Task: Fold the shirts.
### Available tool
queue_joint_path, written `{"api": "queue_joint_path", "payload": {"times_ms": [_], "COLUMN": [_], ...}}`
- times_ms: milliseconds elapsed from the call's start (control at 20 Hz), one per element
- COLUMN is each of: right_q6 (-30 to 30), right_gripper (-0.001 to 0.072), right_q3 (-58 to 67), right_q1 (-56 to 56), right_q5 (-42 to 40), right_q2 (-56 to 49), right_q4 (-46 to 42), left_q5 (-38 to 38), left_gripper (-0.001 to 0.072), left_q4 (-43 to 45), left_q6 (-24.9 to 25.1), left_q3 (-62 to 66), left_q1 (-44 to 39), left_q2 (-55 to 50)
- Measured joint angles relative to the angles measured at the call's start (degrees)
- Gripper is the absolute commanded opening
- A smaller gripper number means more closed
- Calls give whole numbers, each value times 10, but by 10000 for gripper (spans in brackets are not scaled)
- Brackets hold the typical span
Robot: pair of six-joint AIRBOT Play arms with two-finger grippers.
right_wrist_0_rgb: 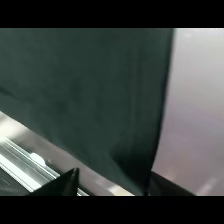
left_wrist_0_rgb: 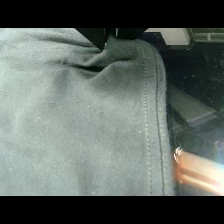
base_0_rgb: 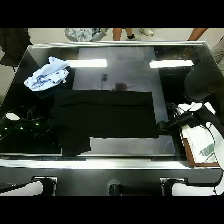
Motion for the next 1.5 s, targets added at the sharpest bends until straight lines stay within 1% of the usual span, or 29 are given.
{"api": "queue_joint_path", "payload": {"times_ms": [50, 100, 150, 200, 350, 500, 650, 800, 950, 1100, 1250, 1500], "right_q6": [2, 4, 4, 3, -15, -47, -73, -92, -101, -77, -55, -35], "right_gripper": [359, 323, 51, 47, 45, 45, 46, 47, 46, 46, 47, 46], "right_q3": [-7, -12, -17, -21, -23, 2, 92, 238, 383, 463, 494, 509], "right_q1": [0, 0, 0, 1, 1, 1, 0, 0, -1, -1, -1, -1], "right_q5": [-9, -10, -12, -16, 6, 24, 23, -5, -77, -122, -110, -63], "right_q2": [-1, -2, -2, -3, 0, 32, 103, 197, 306, 402, 471, 508], "right_q4": [7, 15, 20, 20, 31, 43, 47, 33, -35, -122, -174, -208], "left_q5": [-1, -3, -5, -9, -27, -80, -102, -109, -96, -58, -48, -77], "left_gripper": [28, 28, 28, 28, 24, 23, 24, 26, 26, 26, 26, 26], "left_q4": [0, 1, 3, 5, 18, 8, 3, -7, -22, -17, -4, 4], "left_q6": [2, 4, 4, 5, 6, 6, 6, -7, -22, -53, -83, -109], "left_q3": [1, 2, 5, 10, 48, 118, 229, 389, 558, 664, 704, 723], "left_q1": [0, 0, -1, -1, 1, -2, -8, -16, -20, -21, -21, -22], "left_q2": [0, 0, 0, -2, -2, 13, 66, 136, 207, 277, 330, 363]}}
